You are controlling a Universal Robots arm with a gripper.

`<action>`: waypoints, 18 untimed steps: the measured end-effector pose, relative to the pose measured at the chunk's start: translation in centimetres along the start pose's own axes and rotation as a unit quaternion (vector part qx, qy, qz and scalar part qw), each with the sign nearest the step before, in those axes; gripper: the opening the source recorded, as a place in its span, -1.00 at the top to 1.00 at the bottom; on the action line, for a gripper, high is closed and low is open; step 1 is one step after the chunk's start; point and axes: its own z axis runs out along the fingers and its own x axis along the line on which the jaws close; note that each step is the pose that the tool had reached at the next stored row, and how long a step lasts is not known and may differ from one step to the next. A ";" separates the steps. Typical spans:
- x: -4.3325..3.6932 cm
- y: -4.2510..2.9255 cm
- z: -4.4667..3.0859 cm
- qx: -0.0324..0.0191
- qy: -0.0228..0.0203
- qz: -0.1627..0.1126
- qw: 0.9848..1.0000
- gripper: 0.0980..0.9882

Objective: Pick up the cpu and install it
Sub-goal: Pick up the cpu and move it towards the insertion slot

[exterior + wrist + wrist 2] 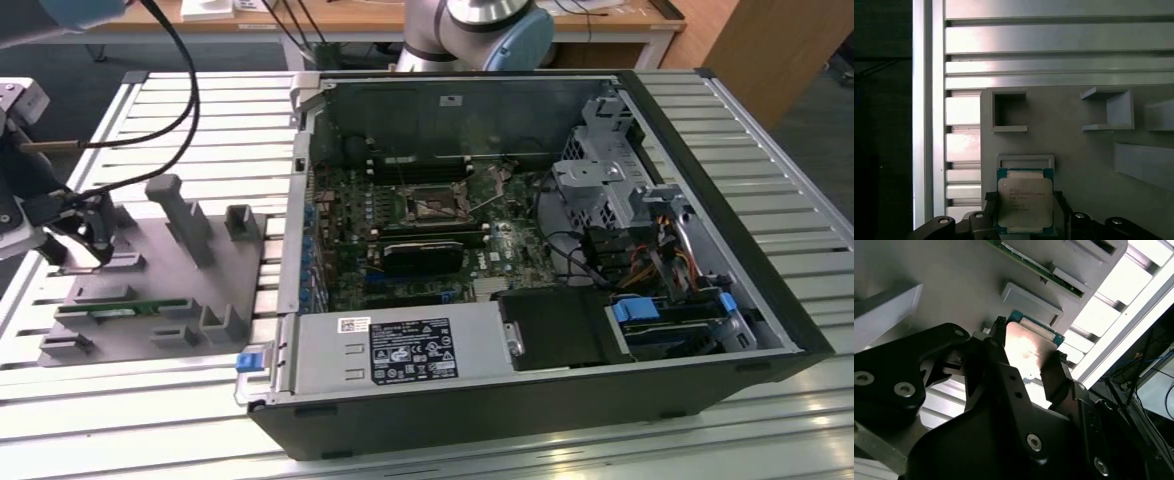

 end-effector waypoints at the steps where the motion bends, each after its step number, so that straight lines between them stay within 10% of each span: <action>1: 0.01 0.02 -0.26 0.000 0.000 0.000 1.000 0.03; 18: 0.06 0.25 -3.69 0.000 0.000 0.000 1.000 0.03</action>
